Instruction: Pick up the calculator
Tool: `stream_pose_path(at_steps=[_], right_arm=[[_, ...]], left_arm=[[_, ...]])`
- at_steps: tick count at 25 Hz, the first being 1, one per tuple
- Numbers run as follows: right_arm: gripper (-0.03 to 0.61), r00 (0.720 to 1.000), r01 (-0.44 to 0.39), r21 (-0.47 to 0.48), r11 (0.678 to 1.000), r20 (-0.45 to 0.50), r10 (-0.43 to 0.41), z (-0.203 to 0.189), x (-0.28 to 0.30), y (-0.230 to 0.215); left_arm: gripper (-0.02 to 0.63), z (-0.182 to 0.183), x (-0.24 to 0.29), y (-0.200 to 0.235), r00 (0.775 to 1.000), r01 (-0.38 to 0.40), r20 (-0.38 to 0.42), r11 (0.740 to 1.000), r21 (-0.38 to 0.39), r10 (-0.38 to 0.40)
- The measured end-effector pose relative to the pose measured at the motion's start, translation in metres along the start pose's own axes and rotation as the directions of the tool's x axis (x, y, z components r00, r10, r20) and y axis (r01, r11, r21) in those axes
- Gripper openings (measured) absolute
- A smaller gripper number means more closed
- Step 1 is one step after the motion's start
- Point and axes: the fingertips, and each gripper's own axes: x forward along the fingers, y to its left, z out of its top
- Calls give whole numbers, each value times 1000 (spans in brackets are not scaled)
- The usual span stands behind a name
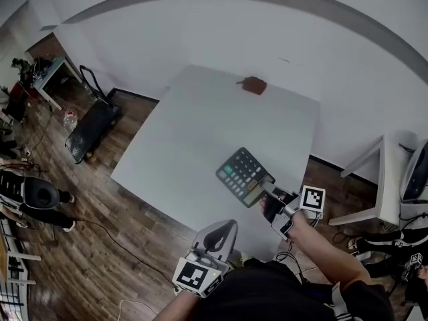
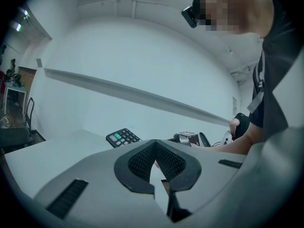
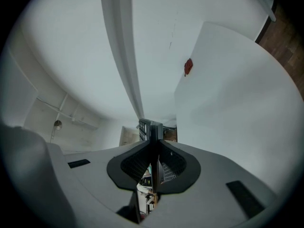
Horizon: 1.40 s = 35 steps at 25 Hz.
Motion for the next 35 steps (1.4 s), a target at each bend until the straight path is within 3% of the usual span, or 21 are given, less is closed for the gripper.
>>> stream_pose_path(at_steps=[10, 35], right_arm=[[54, 998, -55, -34, 998, 1, 55, -28, -26, 41], [54, 994, -106, -64, 992, -4, 106, -46, -37, 69]], left_arm=[[8, 14, -14, -12, 998, 40, 52, 999, 37, -42], [6, 29, -22, -19, 994, 50, 91, 997, 54, -55]])
